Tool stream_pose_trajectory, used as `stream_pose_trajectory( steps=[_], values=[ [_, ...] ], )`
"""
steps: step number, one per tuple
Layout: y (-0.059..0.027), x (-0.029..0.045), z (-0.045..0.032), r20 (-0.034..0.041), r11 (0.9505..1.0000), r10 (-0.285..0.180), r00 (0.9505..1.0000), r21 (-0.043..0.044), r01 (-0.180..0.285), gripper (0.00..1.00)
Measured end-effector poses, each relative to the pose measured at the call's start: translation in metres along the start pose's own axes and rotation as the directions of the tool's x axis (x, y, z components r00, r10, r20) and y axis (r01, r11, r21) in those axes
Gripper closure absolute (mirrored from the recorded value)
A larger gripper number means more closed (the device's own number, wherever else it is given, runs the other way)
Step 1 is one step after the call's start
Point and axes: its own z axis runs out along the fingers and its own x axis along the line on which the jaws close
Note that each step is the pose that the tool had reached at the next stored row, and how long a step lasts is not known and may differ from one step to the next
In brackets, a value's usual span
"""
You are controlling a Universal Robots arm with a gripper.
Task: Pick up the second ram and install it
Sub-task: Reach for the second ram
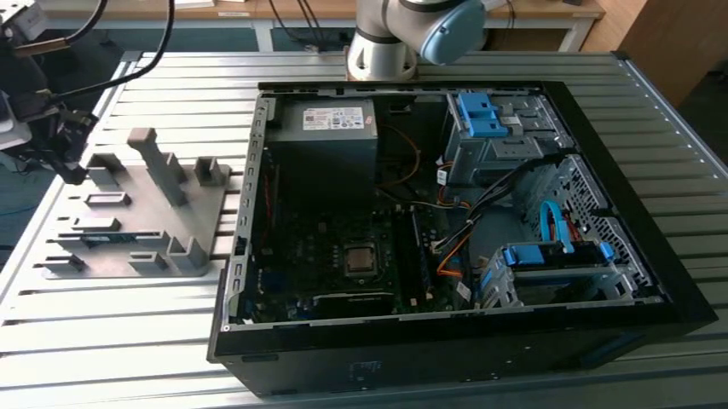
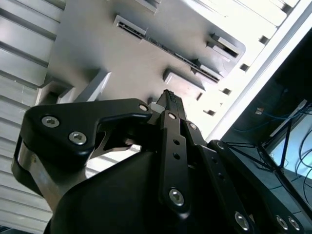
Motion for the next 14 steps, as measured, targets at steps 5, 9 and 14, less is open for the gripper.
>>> stream_pose_trajectory(
  steps=[5,9,14],
  values=[
    [-0.0016,-0.0039,0.0092,-0.0031,1.0,-0.004,1.0,0.0001,0.004,0.9],
    [-0.003,-0.004,0.0139,-0.0046,1.0,-0.005,1.0,0.0002,0.005,0.9],
    [-0.005,-0.0041,0.0189,-0.0051,1.0,-0.005,1.0,0.0002,0.005,0.9]
  ],
)
